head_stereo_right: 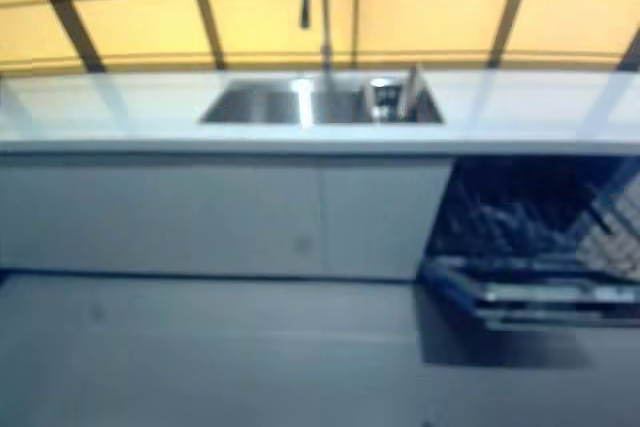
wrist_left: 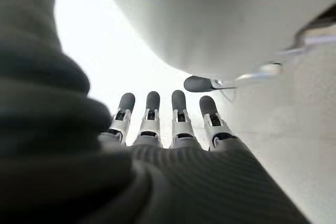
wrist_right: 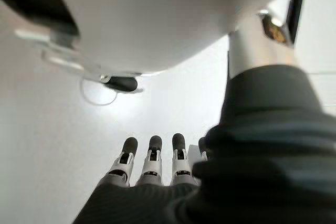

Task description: Take plates into dishwasher

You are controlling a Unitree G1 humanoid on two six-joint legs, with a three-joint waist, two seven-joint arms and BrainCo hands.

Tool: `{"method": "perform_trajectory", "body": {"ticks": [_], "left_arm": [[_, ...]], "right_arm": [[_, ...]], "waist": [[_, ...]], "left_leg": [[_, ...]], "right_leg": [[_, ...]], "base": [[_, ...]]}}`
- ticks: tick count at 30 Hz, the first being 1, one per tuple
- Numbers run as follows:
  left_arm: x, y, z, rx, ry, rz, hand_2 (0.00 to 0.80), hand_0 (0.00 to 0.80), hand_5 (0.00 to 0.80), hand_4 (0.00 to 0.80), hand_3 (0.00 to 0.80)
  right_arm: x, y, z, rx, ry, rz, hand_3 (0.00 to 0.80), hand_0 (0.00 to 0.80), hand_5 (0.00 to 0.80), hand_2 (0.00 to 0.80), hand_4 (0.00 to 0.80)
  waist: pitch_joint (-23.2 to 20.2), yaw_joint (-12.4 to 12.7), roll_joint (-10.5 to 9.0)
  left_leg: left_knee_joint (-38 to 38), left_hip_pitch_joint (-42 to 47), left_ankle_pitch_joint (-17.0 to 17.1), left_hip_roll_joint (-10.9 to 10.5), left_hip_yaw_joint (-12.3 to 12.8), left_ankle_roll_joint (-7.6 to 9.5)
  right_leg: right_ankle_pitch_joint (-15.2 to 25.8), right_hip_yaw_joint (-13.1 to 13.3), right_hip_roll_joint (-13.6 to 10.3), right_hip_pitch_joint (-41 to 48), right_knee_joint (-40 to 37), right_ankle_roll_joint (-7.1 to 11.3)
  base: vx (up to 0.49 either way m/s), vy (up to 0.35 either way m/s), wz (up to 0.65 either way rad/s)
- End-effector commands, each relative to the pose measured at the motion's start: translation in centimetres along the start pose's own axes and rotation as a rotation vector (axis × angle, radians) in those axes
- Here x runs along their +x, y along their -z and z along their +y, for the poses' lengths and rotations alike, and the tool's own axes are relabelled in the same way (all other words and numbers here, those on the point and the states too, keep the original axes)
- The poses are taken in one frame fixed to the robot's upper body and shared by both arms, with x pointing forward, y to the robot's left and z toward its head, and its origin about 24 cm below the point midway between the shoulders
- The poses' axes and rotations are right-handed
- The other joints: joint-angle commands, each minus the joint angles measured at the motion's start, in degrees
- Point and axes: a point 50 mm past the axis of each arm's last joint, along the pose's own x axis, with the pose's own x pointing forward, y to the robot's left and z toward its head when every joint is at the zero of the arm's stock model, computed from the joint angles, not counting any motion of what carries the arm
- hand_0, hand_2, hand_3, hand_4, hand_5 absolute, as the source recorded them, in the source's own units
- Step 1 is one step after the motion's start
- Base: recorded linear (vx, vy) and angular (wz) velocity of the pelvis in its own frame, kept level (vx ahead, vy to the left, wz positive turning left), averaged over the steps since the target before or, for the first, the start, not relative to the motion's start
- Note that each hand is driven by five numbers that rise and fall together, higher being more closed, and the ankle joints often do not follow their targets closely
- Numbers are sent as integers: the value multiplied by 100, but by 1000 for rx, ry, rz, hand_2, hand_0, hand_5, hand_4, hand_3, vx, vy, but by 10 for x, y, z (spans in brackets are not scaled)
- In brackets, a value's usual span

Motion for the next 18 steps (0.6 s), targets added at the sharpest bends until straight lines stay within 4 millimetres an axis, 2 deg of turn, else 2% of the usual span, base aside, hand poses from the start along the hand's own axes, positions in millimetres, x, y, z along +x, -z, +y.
{"method": "perform_trajectory", "body": {"ticks": [1,5,9,18], "left_arm": [[5,-39,-7,106,-48,-50,0,0,0,0,0],[5,-39,-7,97,-33,-14,0,0,0,0,0],[5,-39,-6,115,-82,1,0,0,0,0,0],[5,-25,-5,106,-92,77,0,0,0,0,0]], "right_arm": [[5,-35,9,-60,-5,-52,0,0,0,0,0],[5,-39,7,-125,0,-38,0,0,0,0,0],[6,-34,3,-145,43,31,0,0,0,0,0],[6,-28,4,-164,39,99,0,0,0,0,0]], "waist": [[385,102,-257],[436,120,-248],[492,147,-226],[522,181,-191]], "left_leg": [[19,167,-322,-502,261,531],[19,141,-306,-500,274,538],[19,147,-293,-508,267,556],[19,203,-302,-505,159,550]], "right_leg": [[-98,-129,-18,-21,283,100],[-94,-135,-22,-63,312,103],[-80,-160,-28,-70,324,98],[-116,-171,31,4,288,51]], "base": [[0,0,0],[-47,-4,1],[-23,-17,2],[30,-51,5]]}}
